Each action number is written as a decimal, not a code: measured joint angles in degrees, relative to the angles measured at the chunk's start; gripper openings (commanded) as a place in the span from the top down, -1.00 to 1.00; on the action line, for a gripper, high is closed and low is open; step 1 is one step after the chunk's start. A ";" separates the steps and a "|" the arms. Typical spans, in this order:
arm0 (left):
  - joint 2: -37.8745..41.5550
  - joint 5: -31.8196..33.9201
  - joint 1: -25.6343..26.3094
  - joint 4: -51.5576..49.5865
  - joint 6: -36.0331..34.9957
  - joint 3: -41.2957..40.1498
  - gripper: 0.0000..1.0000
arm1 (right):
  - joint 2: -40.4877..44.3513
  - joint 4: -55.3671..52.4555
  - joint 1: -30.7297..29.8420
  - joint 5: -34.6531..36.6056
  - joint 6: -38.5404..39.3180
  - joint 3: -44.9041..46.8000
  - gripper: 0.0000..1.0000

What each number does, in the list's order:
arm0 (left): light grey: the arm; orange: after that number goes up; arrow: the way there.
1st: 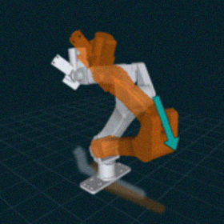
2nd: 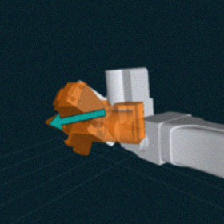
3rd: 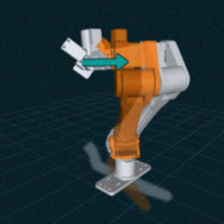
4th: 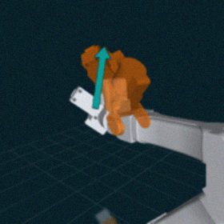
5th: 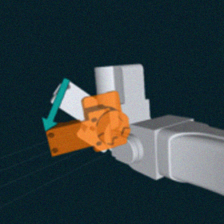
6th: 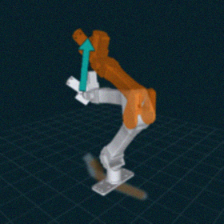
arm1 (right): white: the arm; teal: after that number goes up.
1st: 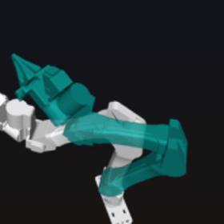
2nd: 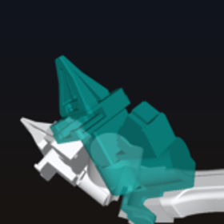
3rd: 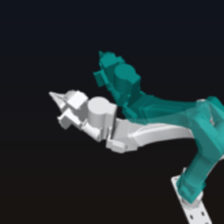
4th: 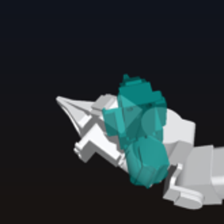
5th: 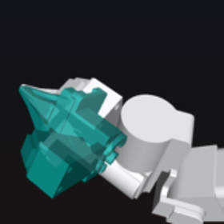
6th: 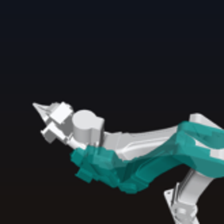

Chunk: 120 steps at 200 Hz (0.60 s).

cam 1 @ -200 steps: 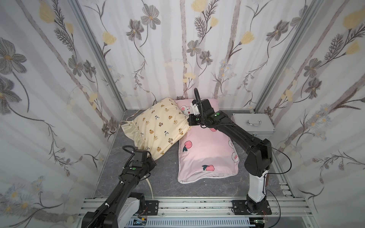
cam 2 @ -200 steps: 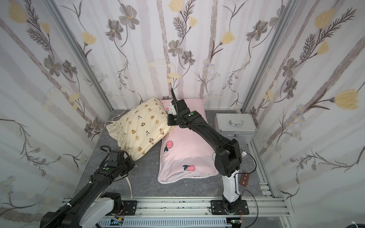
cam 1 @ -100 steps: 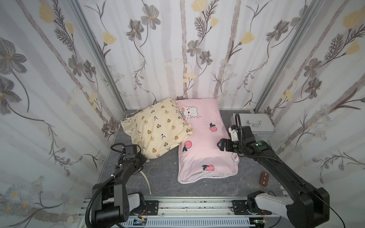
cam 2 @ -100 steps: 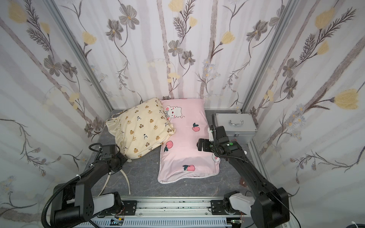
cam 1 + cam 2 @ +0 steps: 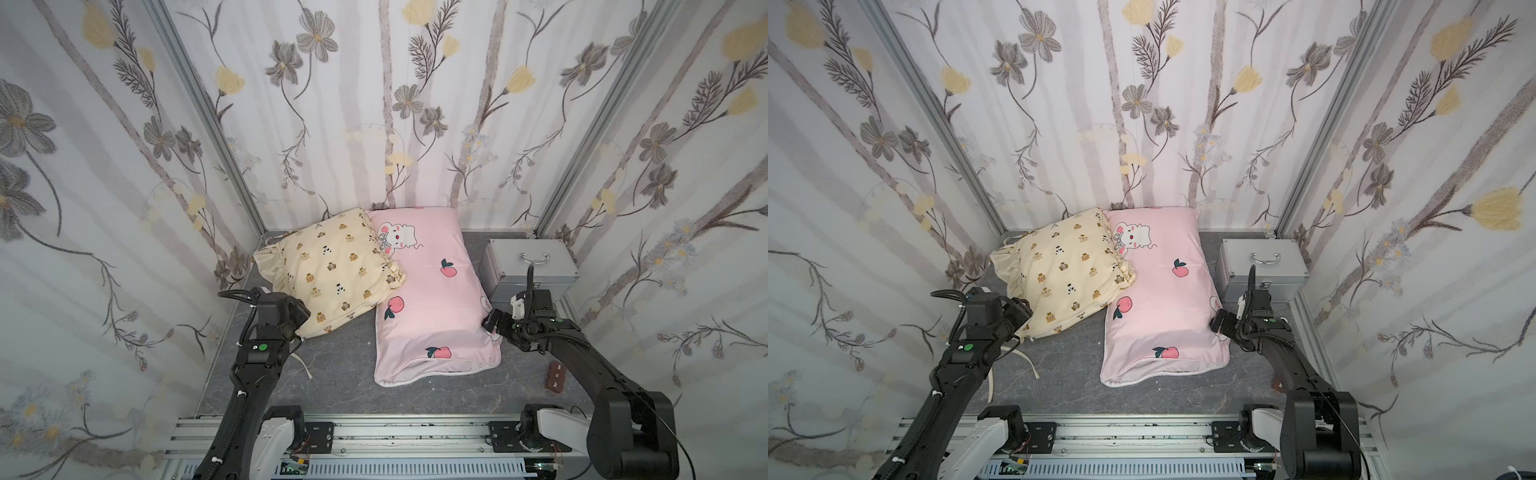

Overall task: Zip up pillowcases
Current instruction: Pick up the pillowcase from the center of the board.

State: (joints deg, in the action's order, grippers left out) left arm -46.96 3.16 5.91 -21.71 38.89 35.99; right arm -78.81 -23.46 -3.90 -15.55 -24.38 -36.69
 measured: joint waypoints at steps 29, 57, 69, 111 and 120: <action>-5.88 2.80 18.12 -0.87 2.78 3.41 -0.28 | -1.40 2.69 -7.76 -3.52 -1.33 0.24 -0.99; -23.39 3.61 31.50 2.14 3.10 13.40 -0.27 | 0.48 3.72 -12.02 -5.84 -3.23 1.36 -0.99; -32.24 2.29 35.06 5.92 2.97 18.10 -0.24 | 1.53 3.74 -13.62 -6.12 -3.54 1.49 -0.99; -54.23 -1.14 39.15 12.13 2.14 28.79 -0.17 | 6.21 3.76 -13.92 -3.74 -6.08 5.20 -1.00; -57.51 -1.38 39.17 12.50 1.97 30.60 -0.16 | 6.49 3.96 -13.92 -2.49 -6.08 5.92 -0.99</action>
State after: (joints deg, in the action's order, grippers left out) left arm -104.47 1.78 45.08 -9.21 40.86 66.59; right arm -72.31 -19.51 -17.82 -18.04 -30.46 -30.76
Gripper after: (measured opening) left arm 0.587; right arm 0.997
